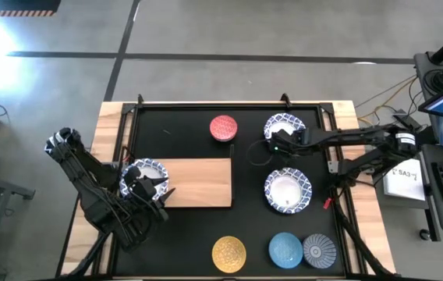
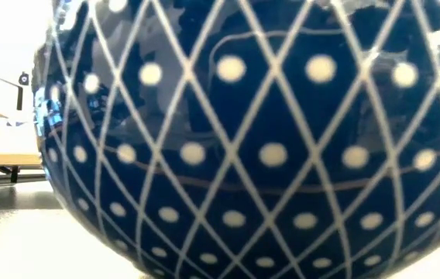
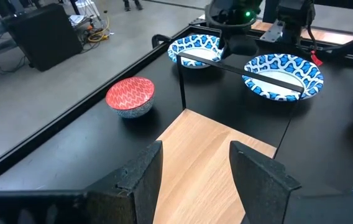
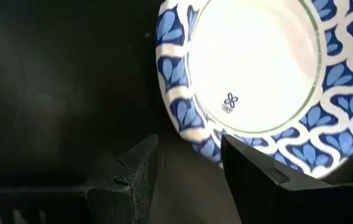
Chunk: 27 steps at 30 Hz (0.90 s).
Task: Place and stack bowls onto a shelf
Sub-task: Stack the blue patterned bowl on top of the blue patterned bowl on the shelf
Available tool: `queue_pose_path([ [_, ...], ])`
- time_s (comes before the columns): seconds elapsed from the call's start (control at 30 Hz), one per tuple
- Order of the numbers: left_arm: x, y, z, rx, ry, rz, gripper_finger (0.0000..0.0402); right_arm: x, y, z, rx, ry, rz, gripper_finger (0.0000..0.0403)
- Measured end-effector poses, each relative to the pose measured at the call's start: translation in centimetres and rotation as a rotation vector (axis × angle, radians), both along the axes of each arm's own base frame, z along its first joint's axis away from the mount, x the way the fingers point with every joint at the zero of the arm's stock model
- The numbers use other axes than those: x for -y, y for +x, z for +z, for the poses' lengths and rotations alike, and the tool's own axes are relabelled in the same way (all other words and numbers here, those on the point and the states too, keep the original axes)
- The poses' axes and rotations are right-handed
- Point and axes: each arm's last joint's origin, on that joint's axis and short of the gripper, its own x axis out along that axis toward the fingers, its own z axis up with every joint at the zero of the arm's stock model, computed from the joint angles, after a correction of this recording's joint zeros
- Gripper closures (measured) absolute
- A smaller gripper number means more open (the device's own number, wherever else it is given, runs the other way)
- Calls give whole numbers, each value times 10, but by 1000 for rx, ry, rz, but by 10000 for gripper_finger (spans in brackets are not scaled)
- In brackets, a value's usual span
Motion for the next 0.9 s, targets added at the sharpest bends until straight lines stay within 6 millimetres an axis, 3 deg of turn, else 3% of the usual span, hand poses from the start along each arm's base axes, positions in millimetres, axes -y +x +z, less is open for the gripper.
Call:
queue_pose_path([
  [0.37,0,0,0,-5,6,-3,232,22,12,-29,-129,19,31,257],
  [0.57,0,0,0,-5,6,-3,232,25,13,-40,-190,32,69,301],
  [0.77,0,0,0,-6,6,-3,232,25,12,-37,-189,23,76,375],
  [0.9,0,0,0,-6,6,-3,232,23,9,-25,-136,18,78,392],
])
